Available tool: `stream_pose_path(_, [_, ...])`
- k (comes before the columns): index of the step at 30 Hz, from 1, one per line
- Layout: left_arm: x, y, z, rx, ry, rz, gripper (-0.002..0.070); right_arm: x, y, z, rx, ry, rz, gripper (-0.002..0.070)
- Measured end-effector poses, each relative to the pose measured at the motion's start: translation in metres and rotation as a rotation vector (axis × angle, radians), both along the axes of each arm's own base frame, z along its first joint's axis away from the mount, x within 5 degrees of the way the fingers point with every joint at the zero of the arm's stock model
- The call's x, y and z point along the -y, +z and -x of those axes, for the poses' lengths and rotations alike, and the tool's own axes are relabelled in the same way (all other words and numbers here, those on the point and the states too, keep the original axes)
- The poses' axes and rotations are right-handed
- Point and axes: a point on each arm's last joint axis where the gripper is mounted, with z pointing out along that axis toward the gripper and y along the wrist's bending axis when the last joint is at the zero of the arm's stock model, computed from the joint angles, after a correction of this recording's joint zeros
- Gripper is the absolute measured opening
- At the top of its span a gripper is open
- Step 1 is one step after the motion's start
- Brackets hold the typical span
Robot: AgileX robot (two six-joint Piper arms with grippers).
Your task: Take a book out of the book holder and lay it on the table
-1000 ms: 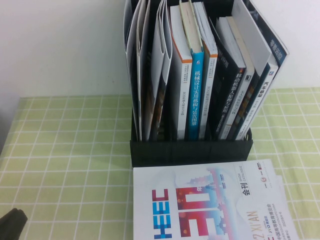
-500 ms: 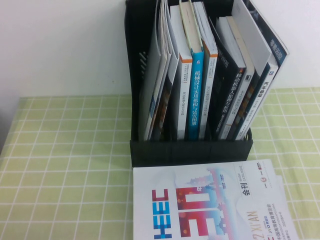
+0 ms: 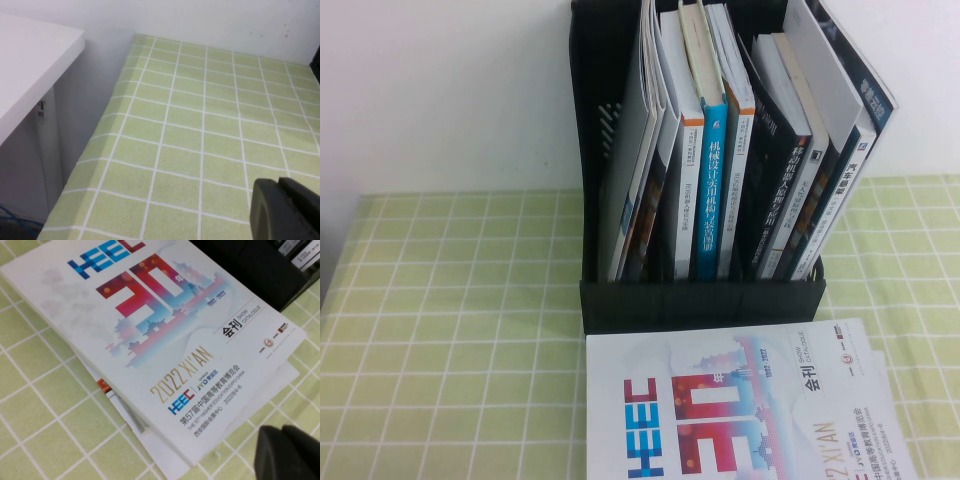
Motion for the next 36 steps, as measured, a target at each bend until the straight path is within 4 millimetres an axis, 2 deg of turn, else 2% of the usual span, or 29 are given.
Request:
stream_pose_path(11, [0.000,0.000,0.000,0.000,0.000,-0.004,-0.0003,0.004,0.001,0.001,0.013,-0.025,-0.013,-0.0001])
stream_pose_path(15, [0.000,0.000,0.000,-0.001,0.001,-0.009,-0.0003,0.021,0.007,0.005,0.137,-0.166,-0.074,-0.0001])
stream_pose_path(18, [0.000,0.000,0.000,-0.002,0.000,-0.015,-0.0003,0.032,0.006,0.012,0.275,-0.311,-0.216,-0.0001])
stream_pose_path(21, [0.000,0.000,0.000,-0.002,-0.001,-0.019,-0.0003,0.039,-0.008,0.019,0.423,-0.419,-0.325,-0.0001])
stream_pose_path(23, [0.000,0.000,0.000,-0.002,-0.001,-0.019,-0.0003,0.041,-0.026,0.018,0.475,-0.495,-0.336,-0.0002])
stream_pose_path(28, [0.000,0.000,0.000,-0.004,-0.001,-0.023,-0.0003,0.043,-0.082,0.006,0.395,-0.636,-0.312,-0.0001])
stream_pose_path(31, [0.000,0.000,0.000,-0.004,-0.001,-0.023,-0.0003,0.043,-0.096,0.006,0.320,-0.673,-0.341,-0.0001])
stream_pose_path(36, [-0.001,0.000,0.000,-0.004,-0.001,-0.024,-0.0003,0.044,-0.103,0.008,0.246,-0.707,-0.348,-0.0002])
